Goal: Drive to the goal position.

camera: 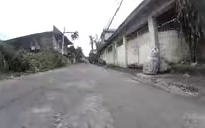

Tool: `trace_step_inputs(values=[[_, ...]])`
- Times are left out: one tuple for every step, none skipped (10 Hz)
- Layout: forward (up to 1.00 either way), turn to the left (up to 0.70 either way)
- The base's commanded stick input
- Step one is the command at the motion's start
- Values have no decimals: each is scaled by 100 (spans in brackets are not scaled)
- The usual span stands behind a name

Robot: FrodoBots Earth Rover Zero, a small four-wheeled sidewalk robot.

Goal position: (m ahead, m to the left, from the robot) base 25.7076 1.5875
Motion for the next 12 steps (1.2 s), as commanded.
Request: trace_step_inputs(values=[[100, 25], [100, 25], [100, 25], [100, 25], [100, 25], [100, 25], [100, 25], [100, 25], [100, 25], [100, 25], [100, 25], [100, 25]])
